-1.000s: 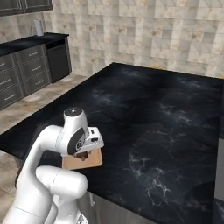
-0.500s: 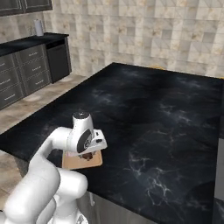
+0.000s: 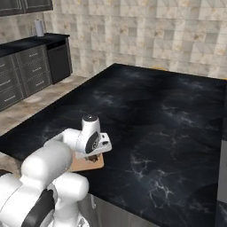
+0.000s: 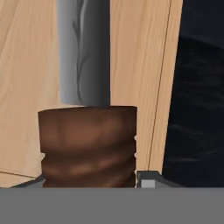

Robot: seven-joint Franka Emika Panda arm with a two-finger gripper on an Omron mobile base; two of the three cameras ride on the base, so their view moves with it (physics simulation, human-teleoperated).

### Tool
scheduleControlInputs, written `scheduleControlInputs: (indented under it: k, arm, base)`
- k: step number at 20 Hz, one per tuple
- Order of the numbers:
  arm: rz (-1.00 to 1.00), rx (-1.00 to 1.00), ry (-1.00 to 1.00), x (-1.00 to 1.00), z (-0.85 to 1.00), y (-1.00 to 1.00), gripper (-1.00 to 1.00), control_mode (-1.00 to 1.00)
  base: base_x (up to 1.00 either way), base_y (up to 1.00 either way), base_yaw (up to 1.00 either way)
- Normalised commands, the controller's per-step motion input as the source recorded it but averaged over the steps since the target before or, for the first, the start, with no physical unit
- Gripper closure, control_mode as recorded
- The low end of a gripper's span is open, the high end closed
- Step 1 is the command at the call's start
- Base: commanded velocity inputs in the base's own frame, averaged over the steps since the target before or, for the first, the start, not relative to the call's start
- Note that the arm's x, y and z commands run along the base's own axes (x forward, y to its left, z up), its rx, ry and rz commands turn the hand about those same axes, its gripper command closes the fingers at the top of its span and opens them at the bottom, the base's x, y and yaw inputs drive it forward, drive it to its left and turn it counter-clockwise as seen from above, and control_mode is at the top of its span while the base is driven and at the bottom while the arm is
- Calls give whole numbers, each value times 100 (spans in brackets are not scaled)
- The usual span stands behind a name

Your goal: Pick up the knife from the drawer and place it on the cutting board. Then place the meat from the plate to the cutting board.

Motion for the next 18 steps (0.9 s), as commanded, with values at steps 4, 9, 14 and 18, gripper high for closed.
scheduleControlInputs:
  k: [4, 9, 14, 18]
  arm:
    - [0, 6, 13, 24, -43, 0, 100, -100]
    - [0, 4, 8, 30, -42, 0, 100, -100]
    - [0, 1, 3, 22, -31, 9, -100, -100]
    - [2, 0, -1, -3, 2, 1, -100, -100]
  base:
    - [0, 0, 0]
    - [0, 0, 0]
    - [0, 0, 0]
    - [0, 0, 0]
